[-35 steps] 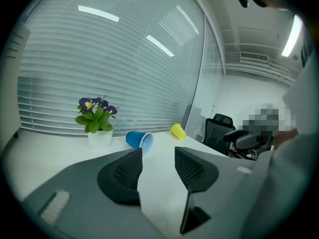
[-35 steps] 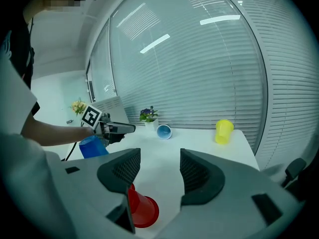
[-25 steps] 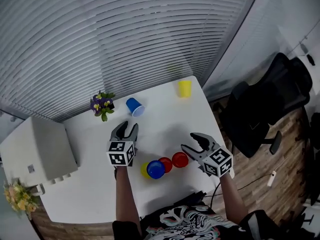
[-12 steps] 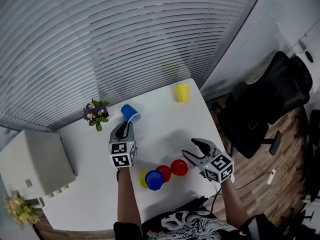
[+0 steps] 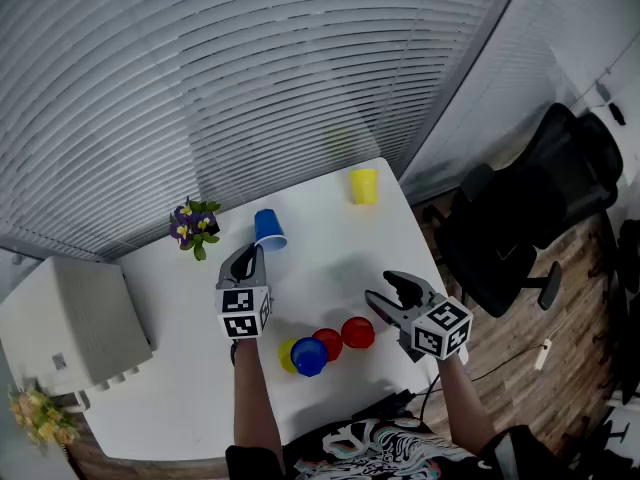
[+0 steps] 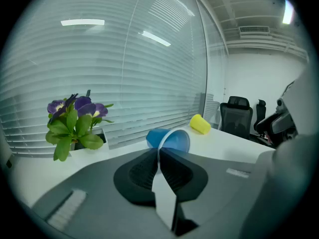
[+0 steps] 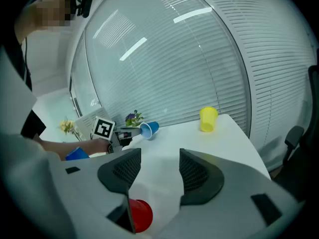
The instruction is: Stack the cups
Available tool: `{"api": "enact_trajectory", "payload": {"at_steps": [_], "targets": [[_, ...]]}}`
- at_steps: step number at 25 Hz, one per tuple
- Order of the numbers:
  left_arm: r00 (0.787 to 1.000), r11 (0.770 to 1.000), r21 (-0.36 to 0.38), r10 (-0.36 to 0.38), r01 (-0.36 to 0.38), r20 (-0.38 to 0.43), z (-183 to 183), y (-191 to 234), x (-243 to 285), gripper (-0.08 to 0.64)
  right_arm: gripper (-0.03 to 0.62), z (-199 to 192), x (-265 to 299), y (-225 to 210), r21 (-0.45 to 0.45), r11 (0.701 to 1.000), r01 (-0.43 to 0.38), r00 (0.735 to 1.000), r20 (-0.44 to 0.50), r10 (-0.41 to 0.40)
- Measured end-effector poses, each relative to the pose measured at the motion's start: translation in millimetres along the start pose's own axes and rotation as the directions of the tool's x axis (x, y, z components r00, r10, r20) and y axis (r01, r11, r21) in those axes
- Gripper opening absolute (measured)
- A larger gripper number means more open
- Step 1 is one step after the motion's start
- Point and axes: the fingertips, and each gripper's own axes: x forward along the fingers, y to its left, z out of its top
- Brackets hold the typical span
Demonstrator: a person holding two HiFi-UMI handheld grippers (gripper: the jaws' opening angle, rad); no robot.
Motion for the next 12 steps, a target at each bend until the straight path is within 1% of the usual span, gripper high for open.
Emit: {"api": "enact_trajectory", "payload": {"at_steps": [5, 9, 12], "targets": [[0.998, 0.999, 0.018, -0.036, 0.035, 0.049, 15, -9, -18, 0.017, 0.235, 10, -7, 2, 0.139, 0.99, -0.028, 0.998, 0.053, 0.021], [0.993, 0.997, 0.042, -0.075, 0.071, 0.091, 27, -21, -36, 0.015, 0.225, 19, -16, 8, 0.21, 0.976, -0.064, 0.994, 0.095, 0.045], [0.985, 0.992, 0.066, -0.114, 0.106, 0.127, 36, -34, -51, 0.015, 0.224, 31, -22, 17, 0.264, 0.958, -0.114, 0.987, 0.144, 0.077]]}}
